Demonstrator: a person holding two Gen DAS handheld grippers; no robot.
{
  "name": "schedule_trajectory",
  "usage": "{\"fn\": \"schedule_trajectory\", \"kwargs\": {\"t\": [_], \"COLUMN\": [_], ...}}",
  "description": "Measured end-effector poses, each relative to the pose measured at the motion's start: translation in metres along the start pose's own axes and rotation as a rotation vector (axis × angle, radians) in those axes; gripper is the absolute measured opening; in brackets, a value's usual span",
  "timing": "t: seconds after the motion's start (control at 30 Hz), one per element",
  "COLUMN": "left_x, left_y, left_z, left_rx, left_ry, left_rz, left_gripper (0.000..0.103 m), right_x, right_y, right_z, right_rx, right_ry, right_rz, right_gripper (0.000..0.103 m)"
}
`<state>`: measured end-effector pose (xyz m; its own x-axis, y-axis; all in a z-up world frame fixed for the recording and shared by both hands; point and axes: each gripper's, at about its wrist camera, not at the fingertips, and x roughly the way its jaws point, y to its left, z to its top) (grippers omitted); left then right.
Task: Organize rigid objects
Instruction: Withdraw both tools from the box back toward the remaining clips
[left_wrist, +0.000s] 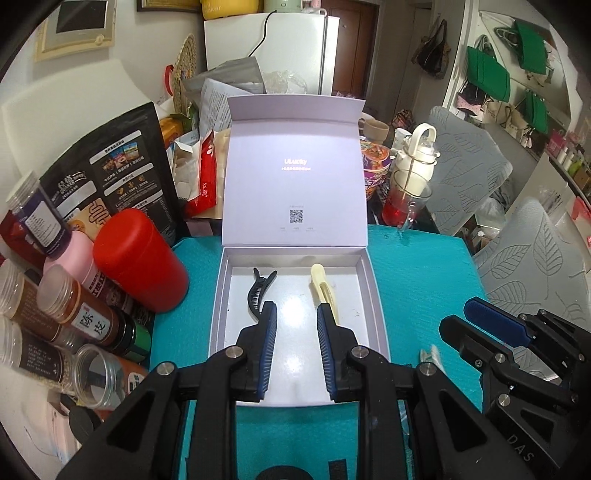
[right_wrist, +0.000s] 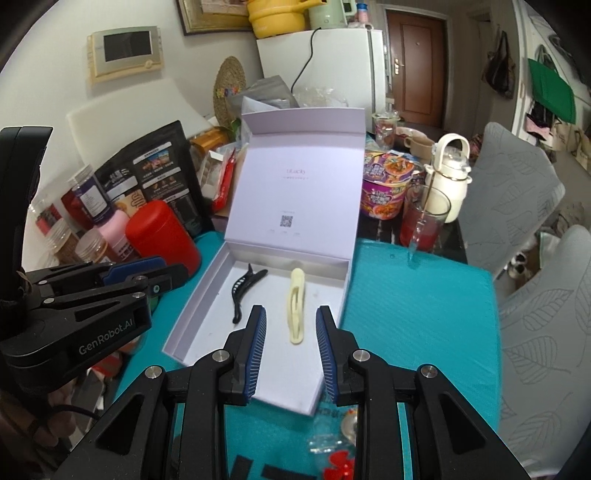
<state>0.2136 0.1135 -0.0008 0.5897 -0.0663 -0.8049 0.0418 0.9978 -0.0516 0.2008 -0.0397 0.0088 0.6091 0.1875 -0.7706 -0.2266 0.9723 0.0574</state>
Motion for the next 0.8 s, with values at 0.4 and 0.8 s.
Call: {"fn": "schedule_trajectory", "kwargs": {"t": [0.4, 0.8], "left_x": [-0.048, -0.084], "left_y": [-0.034, -0.069], "left_z": [-0.036, -0.078], "left_rx": [0.0, -0.01], "left_ry": [-0.049, -0.07], "left_rz": [-0.006, 0.0], "left_gripper": [0.022, 0.022], "right_x": [-0.06, -0.113], "right_y": [-0.012, -0.032], "right_z": [-0.038, -0.079], "right_rx": [-0.022, -0.028], "right_ry": [-0.041, -0.081], "right_rz": [-0.014, -0.017], "right_gripper": [0.032, 0.04]}}
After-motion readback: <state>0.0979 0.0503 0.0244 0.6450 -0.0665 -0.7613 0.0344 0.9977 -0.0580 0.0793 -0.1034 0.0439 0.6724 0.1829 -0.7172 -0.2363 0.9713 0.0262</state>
